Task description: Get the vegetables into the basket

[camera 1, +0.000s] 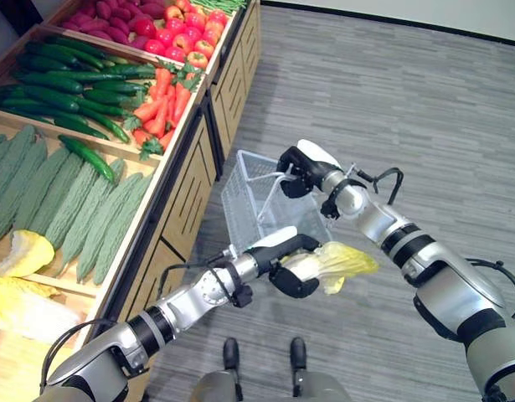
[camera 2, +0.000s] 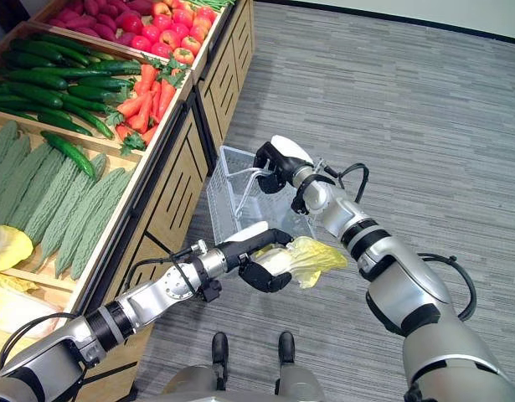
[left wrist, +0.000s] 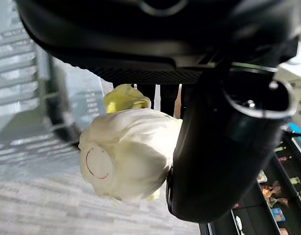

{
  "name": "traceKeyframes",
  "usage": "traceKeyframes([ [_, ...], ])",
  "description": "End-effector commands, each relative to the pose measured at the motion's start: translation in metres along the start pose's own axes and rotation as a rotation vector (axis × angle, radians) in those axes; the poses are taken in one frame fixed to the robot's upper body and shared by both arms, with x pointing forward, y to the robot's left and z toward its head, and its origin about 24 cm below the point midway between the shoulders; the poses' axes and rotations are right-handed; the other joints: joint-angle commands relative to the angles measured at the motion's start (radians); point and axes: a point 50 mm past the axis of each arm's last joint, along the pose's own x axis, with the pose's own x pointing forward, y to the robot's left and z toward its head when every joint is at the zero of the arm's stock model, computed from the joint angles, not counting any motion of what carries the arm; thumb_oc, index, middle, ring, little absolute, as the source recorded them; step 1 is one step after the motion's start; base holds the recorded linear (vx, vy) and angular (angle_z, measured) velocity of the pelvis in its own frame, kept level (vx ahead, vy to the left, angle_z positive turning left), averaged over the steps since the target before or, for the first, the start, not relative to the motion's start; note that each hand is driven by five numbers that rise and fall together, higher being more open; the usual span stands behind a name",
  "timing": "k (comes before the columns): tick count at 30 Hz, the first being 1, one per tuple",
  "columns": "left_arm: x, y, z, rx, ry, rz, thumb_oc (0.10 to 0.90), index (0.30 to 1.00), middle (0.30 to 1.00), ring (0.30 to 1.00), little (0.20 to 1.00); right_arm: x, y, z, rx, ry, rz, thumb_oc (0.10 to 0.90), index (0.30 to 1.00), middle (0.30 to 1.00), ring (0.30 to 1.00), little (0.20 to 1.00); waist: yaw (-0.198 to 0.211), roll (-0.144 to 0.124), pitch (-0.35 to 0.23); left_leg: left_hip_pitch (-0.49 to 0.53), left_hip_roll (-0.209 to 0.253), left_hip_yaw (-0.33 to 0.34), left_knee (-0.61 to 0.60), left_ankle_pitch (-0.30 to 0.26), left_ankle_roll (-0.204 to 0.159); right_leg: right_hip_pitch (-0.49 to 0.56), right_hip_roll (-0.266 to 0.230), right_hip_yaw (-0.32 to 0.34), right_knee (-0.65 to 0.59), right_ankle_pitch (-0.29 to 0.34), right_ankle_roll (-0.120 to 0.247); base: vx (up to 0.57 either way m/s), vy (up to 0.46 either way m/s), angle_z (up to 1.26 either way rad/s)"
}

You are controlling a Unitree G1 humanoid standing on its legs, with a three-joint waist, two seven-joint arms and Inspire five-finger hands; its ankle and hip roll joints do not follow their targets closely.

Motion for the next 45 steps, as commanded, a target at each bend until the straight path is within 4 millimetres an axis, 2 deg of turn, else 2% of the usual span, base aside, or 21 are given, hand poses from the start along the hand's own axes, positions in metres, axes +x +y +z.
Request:
traceKeyframes([
  [1,0.02,0.037,0.062,0.126,-0.308,0.17,0.4,0.3,0.3,0.3,0.3,0.013,-0.066,0.084,0.031,-0.303,-0.249,0.4,0.3,0.3,0.3,0.3,0.016,-0.084,-0.087,-0.017,0.055,-0.032,0.0,-0.024,-0.067,0.003,-0.097,-0.004,0.003,0.056,0.126,0.0,0.0,0.0],
  [3,0.024,0.045,0.062,0.204,-0.297,0.226,0.4,0.3,0.3,0.3,0.3,0.013,-0.058,0.086,0.037,-0.311,-0.228,0.4,0.3,0.3,0.3,0.3,0.015,-0.086,-0.089,-0.018,0.056,-0.03,0.0,-0.024,-0.069,0.003,-0.097,-0.005,0.002,0.056,0.126,0.0,0.0,0.0],
  [8,0.026,0.047,0.049,0.277,-0.234,0.276,0.4,0.3,0.3,0.3,0.3,0.012,-0.053,0.085,0.057,-0.312,-0.225,0.4,0.3,0.3,0.3,0.3,0.017,-0.09,-0.091,-0.019,0.056,-0.032,0.0,-0.023,-0.069,0.003,-0.096,-0.007,0.002,0.056,0.126,0.0,-0.003,0.01],
  [13,0.028,0.04,0.027,0.538,-0.147,0.258,0.4,0.3,0.3,0.3,0.3,0.011,-0.054,0.086,0.118,-0.331,-0.248,0.4,0.3,0.3,0.3,0.3,0.016,-0.093,-0.093,-0.018,0.058,-0.032,0.0,-0.026,-0.069,0.004,-0.095,-0.006,0.002,0.055,0.125,0.0,0.0,0.0],
  [14,0.029,0.037,0.016,0.648,-0.108,0.241,0.4,0.3,0.3,0.3,0.3,0.01,-0.054,0.092,0.15,-0.361,-0.253,0.4,0.3,0.3,0.3,0.3,0.012,-0.095,-0.094,-0.018,0.06,-0.03,0.0,-0.027,-0.07,0.001,-0.094,-0.004,0.002,0.055,0.126,0.0,0.0,0.0],
  [21,0.035,0.036,0.006,0.785,-0.068,0.232,0.4,0.3,0.3,0.3,0.3,0.008,-0.052,0.103,0.186,-0.418,-0.239,0.4,0.3,0.3,0.3,0.3,0.005,-0.099,-0.099,-0.016,0.061,-0.024,0.0,-0.028,-0.07,0.0,-0.094,-0.002,0.002,0.055,0.127,0.0,-0.001,-0.01],
  [28,0.04,0.039,0.001,0.835,-0.031,0.262,0.4,0.3,0.3,0.3,0.3,0.008,-0.047,0.106,0.192,-0.427,-0.22,0.4,0.3,0.3,0.3,0.3,0.0,-0.101,-0.104,-0.017,0.061,-0.023,0.0,-0.029,-0.071,-0.002,-0.094,-0.001,0.001,0.055,0.127,0.0,0.0,0.0],
  [29,0.04,0.039,0.0,0.835,-0.022,0.267,0.506,0.448,0.448,0.448,0.448,0.008,-0.047,0.106,0.194,-0.426,-0.219,0.4,0.3,0.3,0.3,0.3,0.0,-0.101,-0.105,-0.017,0.061,-0.022,0.0,-0.029,-0.071,-0.002,-0.094,0.0,0.001,0.056,0.126,0.0,0.0,0.0],
  [30,0.041,0.039,-0.002,0.834,-0.009,0.271,0.78,0.833,0.833,0.833,0.833,0.008,-0.046,0.106,0.197,-0.426,-0.218,0.4,0.3,0.3,0.3,0.3,-0.001,-0.102,-0.106,-0.017,0.061,-0.022,0.0,-0.029,-0.071,-0.002,-0.094,0.001,0.001,0.057,0.126,0.0,0.0,0.0],
  [31,0.041,0.04,-0.003,0.836,-0.003,0.274,0.9,1.0,1.0,1.0,1.0,0.008,-0.046,0.107,0.195,-0.428,-0.216,0.4,0.3,0.3,0.3,0.3,-0.001,-0.103,-0.107,-0.017,0.061,-0.021,0.0,-0.029,-0.072,-0.003,-0.094,0.001,0.001,0.057,0.126,0.0,0.0,0.0],
  [40,0.042,0.038,0.002,0.83,-0.026,0.266,0.9,1.0,1.0,1.0,1.0,0.011,-0.056,0.101,0.106,-0.385,-0.242,0.4,0.3,0.3,0.3,0.3,-0.003,-0.101,-0.112,-0.016,0.063,-0.02,0.0,-0.028,-0.072,-0.001,-0.092,-0.003,0.0,0.057,0.125,0.0,0.0,0.0],
  [45,0.042,0.037,0.013,0.83,-0.08,0.263,0.9,1.0,1.0,1.0,1.0,0.01,-0.058,0.099,0.062,-0.379,-0.249,0.4,0.3,0.3,0.3,0.3,-0.003,-0.099,-0.109,-0.02,0.063,-0.021,0.0,-0.028,-0.072,-0.004,-0.093,-0.003,0.0,0.059,0.126,0.0,0.0,0.0],
])
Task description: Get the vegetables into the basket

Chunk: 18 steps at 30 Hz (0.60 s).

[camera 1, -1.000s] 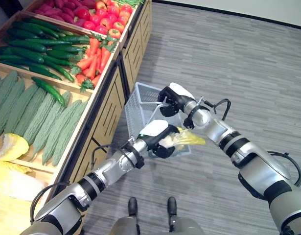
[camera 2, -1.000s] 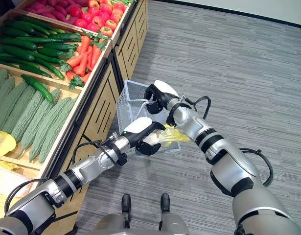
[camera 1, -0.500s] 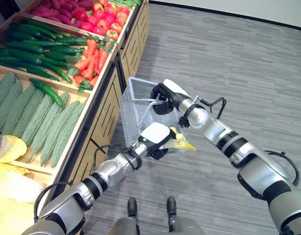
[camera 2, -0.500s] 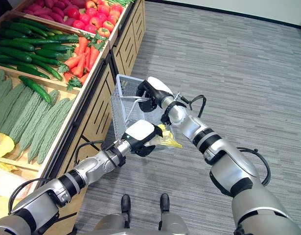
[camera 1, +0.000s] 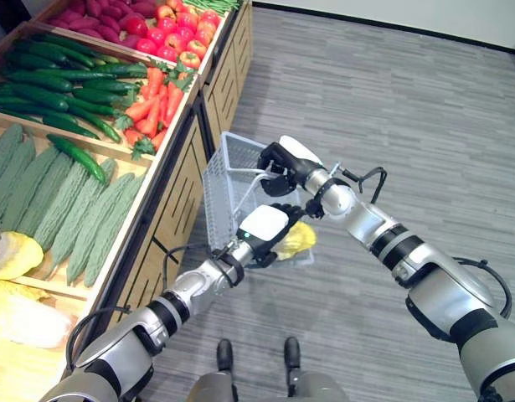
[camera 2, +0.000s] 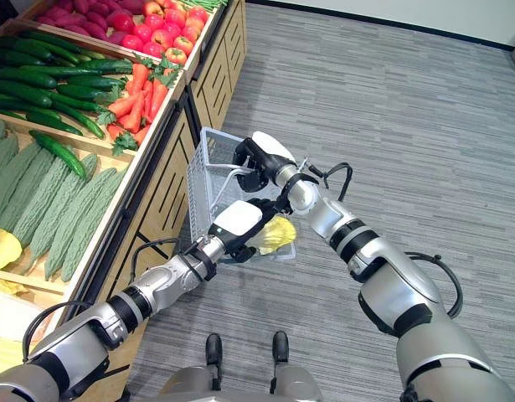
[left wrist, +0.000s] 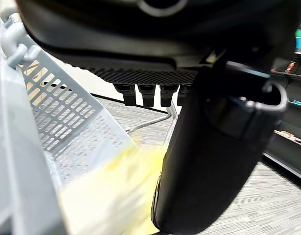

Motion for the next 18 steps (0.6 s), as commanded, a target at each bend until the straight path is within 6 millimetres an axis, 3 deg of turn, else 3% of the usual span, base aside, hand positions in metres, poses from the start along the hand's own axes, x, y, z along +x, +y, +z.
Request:
traceKeyframes([
  [1,0.026,0.043,0.026,0.066,-0.18,0.158,0.9,1.0,1.0,1.0,1.0,0.012,-0.063,0.07,-0.027,-0.274,-0.247,0.4,0.3,0.3,0.3,0.3,0.01,-0.079,-0.11,-0.025,0.05,-0.028,0.0,-0.029,-0.071,-0.005,-0.105,-0.001,0.0,0.041,0.124,0.0,0.0,0.0],
  [6,0.024,0.057,0.038,0.041,-0.252,0.188,0.9,1.0,1.0,1.0,1.0,0.009,-0.067,0.056,-0.06,-0.228,-0.258,0.4,0.3,0.3,0.3,0.3,0.012,-0.077,-0.11,-0.025,0.047,-0.031,0.0,-0.031,-0.069,-0.001,-0.106,-0.003,0.0,0.041,0.125,0.0,0.0,0.0],
  [9,0.018,0.075,0.056,-0.04,-0.361,0.225,0.9,1.0,1.0,1.0,1.0,0.007,-0.069,0.042,-0.085,-0.172,-0.264,0.4,0.3,0.3,0.3,0.3,0.016,-0.075,-0.11,-0.024,0.045,-0.034,0.0,-0.032,-0.067,0.003,-0.107,-0.006,0.0,0.041,0.124,0.0,0.0,0.0],
  [14,-0.013,0.11,0.107,-0.375,-0.687,0.174,0.9,1.0,1.0,1.0,1.0,0.002,-0.075,0.006,-0.134,-0.019,-0.281,0.4,0.3,0.3,0.3,0.3,0.029,-0.063,-0.11,-0.023,0.042,-0.042,0.0,-0.032,-0.064,0.008,-0.108,-0.014,0.0,0.042,0.126,0.0,0.005,0.03],
  [16,-0.018,0.112,0.11,-0.558,-0.701,0.15,0.9,1.0,1.0,1.0,1.0,0.0,-0.075,-0.003,-0.132,0.02,-0.288,0.4,0.3,0.3,0.3,0.3,0.03,-0.059,-0.109,-0.019,0.041,-0.041,0.0,-0.032,-0.062,0.01,-0.11,-0.013,0.001,0.044,0.127,0.01,0.014,0.05],
  [18,-0.021,0.113,0.11,-0.618,-0.71,0.138,0.9,1.0,1.0,1.0,1.0,-0.001,-0.074,-0.01,-0.131,0.047,-0.286,0.4,0.3,0.3,0.3,0.3,0.031,-0.057,-0.11,-0.018,0.04,-0.042,0.0,-0.032,-0.062,0.011,-0.111,-0.012,0.0,0.045,0.127,0.0,0.006,0.02],
])
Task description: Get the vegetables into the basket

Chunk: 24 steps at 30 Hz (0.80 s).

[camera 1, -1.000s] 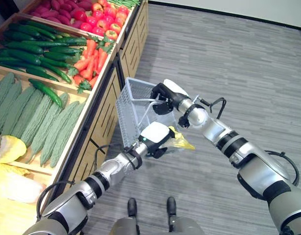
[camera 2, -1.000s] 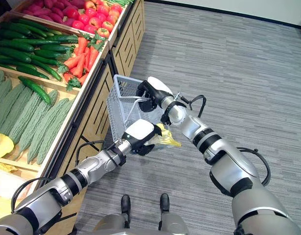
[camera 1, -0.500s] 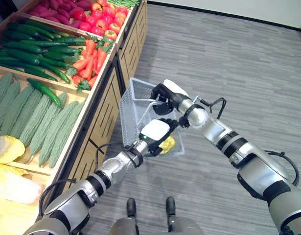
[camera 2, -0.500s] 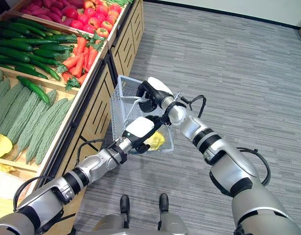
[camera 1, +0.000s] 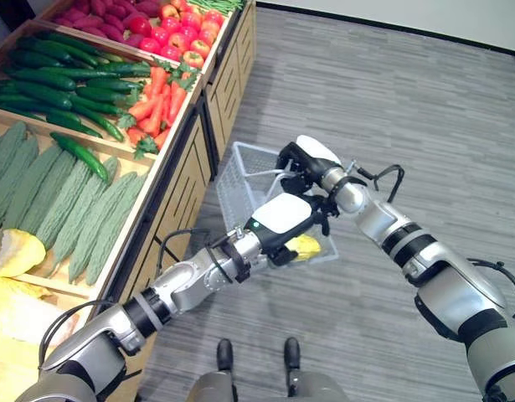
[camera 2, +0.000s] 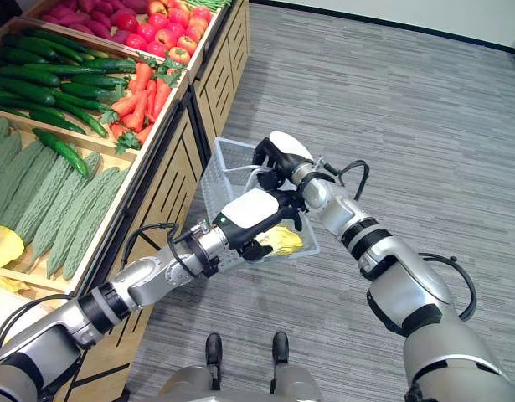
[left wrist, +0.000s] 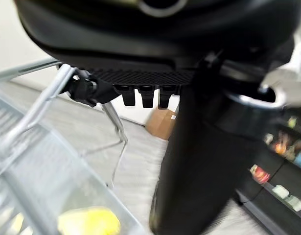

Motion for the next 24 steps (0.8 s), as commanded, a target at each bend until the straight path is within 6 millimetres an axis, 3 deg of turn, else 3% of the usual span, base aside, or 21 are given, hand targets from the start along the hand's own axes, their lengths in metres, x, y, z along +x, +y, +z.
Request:
traceKeyframes([
  [1,0.013,0.02,0.088,-0.335,-0.491,0.085,0.9,1.0,1.0,1.0,1.0,0.007,-0.057,0.028,0.008,-0.107,-0.259,0.4,0.3,0.3,0.3,0.3,0.021,-0.054,-0.11,-0.021,0.042,-0.03,0.0,-0.032,-0.061,0.002,-0.108,-0.003,0.001,0.046,0.127,0.0,0.0,0.0],
  [2,0.008,0.021,0.085,-0.449,-0.487,0.085,0.9,1.0,1.0,1.0,1.0,0.005,-0.054,0.019,0.014,-0.074,-0.25,0.4,0.3,0.3,0.3,0.3,0.022,-0.049,-0.112,-0.019,0.041,-0.029,0.0,-0.032,-0.061,0.003,-0.109,-0.004,0.001,0.046,0.127,0.0,0.0,0.0],
  [3,0.008,0.021,0.085,-0.45,-0.487,0.085,0.9,1.0,1.0,1.0,1.0,0.006,-0.054,0.019,0.014,-0.074,-0.249,0.4,0.3,0.3,0.3,0.3,0.021,-0.05,-0.112,-0.019,0.041,-0.029,0.0,-0.032,-0.061,0.003,-0.109,-0.004,0.001,0.046,0.127,0.0,0.0,0.0],
  [4,0.003,0.018,0.08,-0.593,-0.469,0.057,0.9,1.0,1.0,1.0,1.0,0.002,-0.051,0.009,0.015,-0.046,-0.238,0.4,0.3,0.3,0.3,0.3,0.022,-0.045,-0.112,-0.017,0.039,-0.029,0.0,-0.032,-0.061,0.006,-0.11,-0.005,0.001,0.047,0.127,0.0,0.0,0.0],
  [9,-0.013,0.012,0.062,-0.819,-0.396,0.034,0.9,1.0,1.0,1.0,1.0,-0.009,-0.039,-0.015,0.036,-0.002,-0.202,0.4,0.3,0.3,0.3,0.3,0.022,-0.035,-0.111,-0.012,0.036,-0.029,0.0,-0.032,-0.061,0.012,-0.112,-0.008,0.001,0.046,0.127,0.0,0.0,0.0],
  [14,-0.045,-0.023,0.025,-1.201,-0.19,-0.037,0.9,1.0,1.0,1.0,1.0,-0.033,-0.004,-0.041,0.07,0.01,-0.104,0.4,0.3,0.3,0.3,0.3,0.02,-0.02,-0.114,0.005,0.034,-0.03,0.0,-0.044,-0.062,0.03,-0.115,-0.015,0.001,0.036,0.126,0.02,0.003,0.0],
  [15,-0.067,-0.038,0.004,-1.277,-0.053,-0.045,0.9,1.0,1.0,1.0,1.0,-0.046,0.008,-0.058,0.073,0.04,-0.067,0.4,0.3,0.3,0.3,0.3,0.019,-0.013,-0.117,0.009,0.034,-0.032,0.0,-0.044,-0.062,0.034,-0.116,-0.019,0.002,0.036,0.126,0.03,-0.004,0.02],
  [17,-0.093,-0.044,-0.013,-1.227,0.077,-0.077,0.9,1.0,1.0,1.0,1.0,-0.06,0.015,-0.072,0.085,0.065,-0.049,0.4,0.3,0.3,0.3,0.3,0.019,-0.006,-0.121,0.011,0.032,-0.036,0.0,-0.043,-0.063,0.037,-0.117,-0.022,0.002,0.035,0.126,0.02,-0.001,0.01],
  [18,-0.093,-0.044,-0.013,-1.227,0.079,-0.078,0.9,1.0,1.0,1.0,1.0,-0.061,0.016,-0.073,0.087,0.066,-0.047,0.4,0.3,0.3,0.3,0.3,0.019,-0.007,-0.122,0.011,0.032,-0.036,0.0,-0.043,-0.063,0.037,-0.117,-0.022,0.001,0.035,0.126,0.0,0.0,0.0],
  [19,-0.119,-0.053,-0.028,-1.193,0.207,-0.131,0.9,1.0,1.0,1.0,1.0,-0.079,0.018,-0.089,0.097,0.092,-0.036,0.4,0.3,0.3,0.3,0.3,0.017,-0.006,-0.129,0.016,0.033,-0.034,0.0,-0.043,-0.066,0.04,-0.119,-0.025,0.001,0.034,0.13,0.03,-0.007,-0.03],
  [23,-0.15,-0.071,-0.049,-1.13,0.383,-0.182,0.9,1.0,1.0,1.0,1.0,-0.099,0.019,-0.101,0.118,0.111,-0.029,0.4,0.3,0.3,0.3,0.3,0.016,-0.004,-0.141,0.018,0.032,-0.035,0.0,-0.045,-0.068,0.043,-0.121,-0.028,0.0,0.031,0.134,0.02,-0.002,0.01],
  [24,-0.17,-0.085,-0.063,-1.079,0.505,-0.195,0.9,1.0,1.0,1.0,1.0,-0.113,0.023,-0.112,0.143,0.144,-0.031,0.4,0.3,0.3,0.3,0.3,0.015,-0.003,-0.146,0.02,0.031,-0.037,0.0,-0.046,-0.068,0.045,-0.122,-0.031,0.0,0.031,0.135,0.03,0.0,0.0],
])
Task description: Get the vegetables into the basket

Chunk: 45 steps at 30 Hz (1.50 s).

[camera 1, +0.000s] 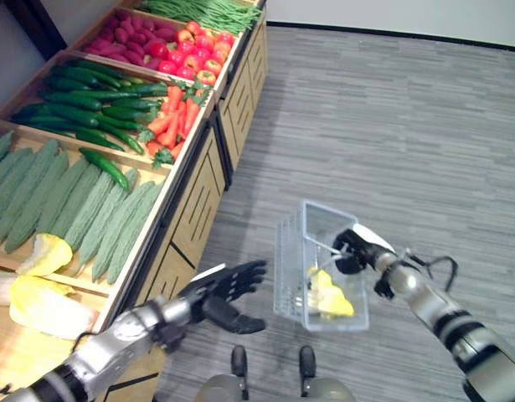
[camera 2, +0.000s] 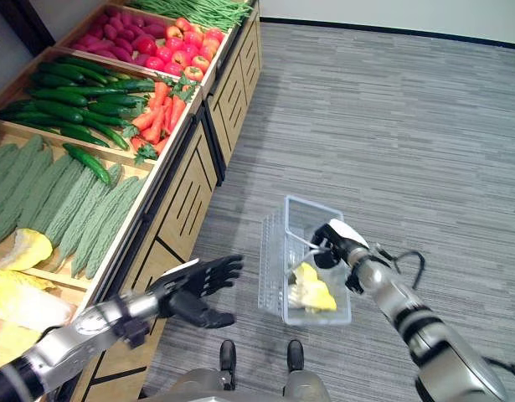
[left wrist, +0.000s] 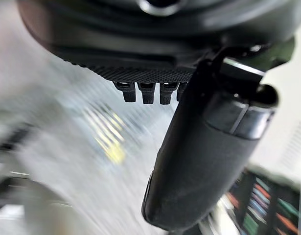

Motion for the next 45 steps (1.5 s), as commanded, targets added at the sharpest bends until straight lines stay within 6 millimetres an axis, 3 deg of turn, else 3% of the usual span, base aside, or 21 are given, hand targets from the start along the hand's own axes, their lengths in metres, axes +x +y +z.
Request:
traceKeyframes([
  [1,0.003,-0.002,-0.004,0.137,-0.023,-0.041,0.9,1.0,1.0,1.0,1.0,-0.01,-0.059,0.029,0.057,-0.22,-0.233,0.4,0.3,0.3,0.3,0.3,0.007,-0.083,-0.138,-0.013,0.036,-0.032,0.001,-0.046,-0.061,0.01,-0.117,-0.026,0.001,0.05,0.136,0.0,0.0,0.0],
  [3,0.002,0.002,-0.017,0.164,0.023,-0.007,0.9,1.0,1.0,1.0,1.0,-0.014,-0.055,0.02,0.075,-0.195,-0.23,0.4,0.3,0.3,0.3,0.3,0.007,-0.082,-0.142,-0.012,0.035,-0.034,0.001,-0.047,-0.061,0.011,-0.117,-0.028,0.001,0.049,0.137,0.0,0.0,0.0],
  [5,-0.004,0.008,-0.043,0.215,0.123,0.072,0.9,1.0,1.0,1.0,1.0,-0.024,-0.046,0.004,0.109,-0.153,-0.22,0.4,0.3,0.3,0.3,0.3,0.005,-0.081,-0.145,-0.014,0.036,-0.037,0.001,-0.046,-0.061,0.013,-0.117,-0.034,0.001,0.047,0.137,0.0,0.0,0.0],
  [6,-0.009,0.01,-0.064,0.28,0.215,0.116,0.9,1.0,1.0,1.0,1.0,-0.031,-0.037,-0.014,0.148,-0.092,-0.22,0.4,0.3,0.3,0.3,0.3,0.006,-0.082,-0.149,-0.012,0.035,-0.039,0.001,-0.048,-0.061,0.015,-0.118,-0.036,0.001,0.046,0.137,0.0,0.0,0.0],
  [7,-0.009,0.009,-0.065,0.282,0.216,0.115,0.9,1.0,1.0,1.0,1.0,-0.032,-0.037,-0.014,0.147,-0.091,-0.22,0.4,0.3,0.3,0.3,0.3,0.006,-0.081,-0.15,-0.012,0.035,-0.039,0.001,-0.048,-0.061,0.016,-0.118,-0.037,0.001,0.046,0.137,0.01,-0.002,0.05],
  [9,-0.013,0.011,-0.096,0.297,0.34,0.25,0.9,1.0,1.0,1.0,1.0,-0.042,-0.02,-0.03,0.204,-0.036,-0.209,0.4,0.3,0.3,0.3,0.3,0.007,-0.085,-0.151,-0.013,0.036,-0.041,0.001,-0.047,-0.059,0.017,-0.118,-0.041,0.001,0.045,0.137,0.0,-0.008,0.08],
  [12,-0.02,0.006,-0.129,0.269,0.468,0.384,0.9,1.0,1.0,1.0,1.0,-0.057,0.001,-0.055,0.287,0.062,-0.208,0.4,0.3,0.3,0.3,0.3,0.008,-0.088,-0.154,-0.017,0.038,-0.043,0.001,-0.044,-0.058,0.018,-0.118,-0.048,0.001,0.044,0.134,-0.01,-0.01,0.06],
  [13,-0.019,0.005,-0.13,0.271,0.467,0.384,0.9,1.0,1.0,1.0,1.0,-0.057,0.001,-0.055,0.286,0.062,-0.208,0.4,0.3,0.3,0.3,0.3,0.007,-0.087,-0.154,-0.017,0.038,-0.044,0.001,-0.044,-0.058,0.018,-0.118,-0.048,0.001,0.044,0.134,-0.01,-0.011,0.07],
  [14,-0.026,0.0,-0.15,0.226,0.559,0.447,0.9,1.0,1.0,1.0,1.0,-0.065,0.014,-0.065,0.346,0.107,-0.201,0.4,0.3,0.3,0.3,0.3,0.007,-0.09,-0.157,-0.019,0.038,-0.044,0.001,-0.042,-0.058,0.018,-0.117,-0.05,0.001,0.043,0.133,0.0,-0.01,0.05],
  [17,-0.038,-0.018,-0.183,0.148,0.736,0.498,0.9,1.0,1.0,1.0,1.0,-0.08,0.044,-0.086,0.422,0.212,-0.147,0.4,0.3,0.3,0.3,0.3,0.002,-0.09,-0.162,-0.019,0.04,-0.044,0.001,-0.039,-0.059,0.018,-0.115,-0.05,0.001,0.043,0.13,0.0,0.0,0.0],
  [18,-0.038,-0.018,-0.183,0.148,0.736,0.498,0.9,1.0,1.0,1.0,1.0,-0.08,0.044,-0.086,0.422,0.212,-0.147,0.4,0.3,0.3,0.3,0.3,0.002,-0.09,-0.162,-0.019,0.04,-0.044,0.001,-0.039,-0.059,0.018,-0.115,-0.05,0.001,0.043,0.13,0.0,-0.002,-0.04],
  [24,-0.054,-0.03,-0.203,0.112,0.872,0.529,0.9,1.0,1.0,1.0,1.0,-0.102,0.089,-0.113,0.498,0.389,-0.052,0.4,0.3,0.3,0.3,0.3,-0.005,-0.091,-0.165,-0.011,0.042,-0.038,0.001,-0.042,-0.061,0.016,-0.112,-0.044,0.003,0.042,0.128,0.0,0.003,-0.05],
  [29,-0.049,-0.029,-0.2,0.076,0.84,0.56,0.9,1.0,1.0,1.0,1.0,-0.115,0.12,-0.126,0.543,0.517,0.015,0.4,0.3,0.3,0.3,0.3,-0.006,-0.094,-0.159,-0.012,0.043,-0.042,0.001,-0.041,-0.061,0.019,-0.114,-0.05,0.006,0.04,0.128,0.0,0.001,-0.01],
  [31,-0.04,-0.029,-0.196,0.049,0.81,0.575,0.9,1.0,1.0,1.0,1.0,-0.125,0.146,-0.133,0.584,0.627,0.072,0.4,0.3,0.3,0.3,0.3,-0.006,-0.096,-0.155,-0.012,0.042,-0.045,0.001,-0.042,-0.06,0.02,-0.115,-0.052,0.008,0.039,0.126,0.0,0.0,0.0],
  [32,-0.04,-0.029,-0.196,0.049,0.809,0.576,0.9,1.0,1.0,1.0,1.0,-0.125,0.146,-0.133,0.584,0.626,0.071,0.4,0.3,0.3,0.3,0.3,-0.006,-0.096,-0.154,-0.012,0.041,-0.045,0.001,-0.042,-0.06,0.02,-0.115,-0.052,0.008,0.039,0.126,0.0,0.0,0.0],
  [38,-0.025,-0.03,-0.19,0.045,0.785,0.569,0.9,1.0,1.0,1.0,1.0,-0.139,0.192,-0.132,0.752,0.807,0.135,0.4,0.3,0.3,0.3,0.3,-0.007,-0.099,-0.146,-0.001,0.037,-0.045,0.001,-0.052,-0.051,0.022,-0.117,-0.046,0.015,0.031,0.125,0.01,0.006,-0.01],
  [45,-0.015,-0.029,-0.185,0.036,0.762,0.556,0.9,1.0,1.0,1.0,1.0,-0.147,0.212,-0.128,0.771,0.881,0.197,0.4,0.3,0.3,0.3,0.3,-0.009,-0.1,-0.139,0.009,0.028,-0.033,0.001,-0.062,-0.042,0.021,-0.125,-0.037,0.022,0.029,0.13,0.02,0.028,-0.03],
])
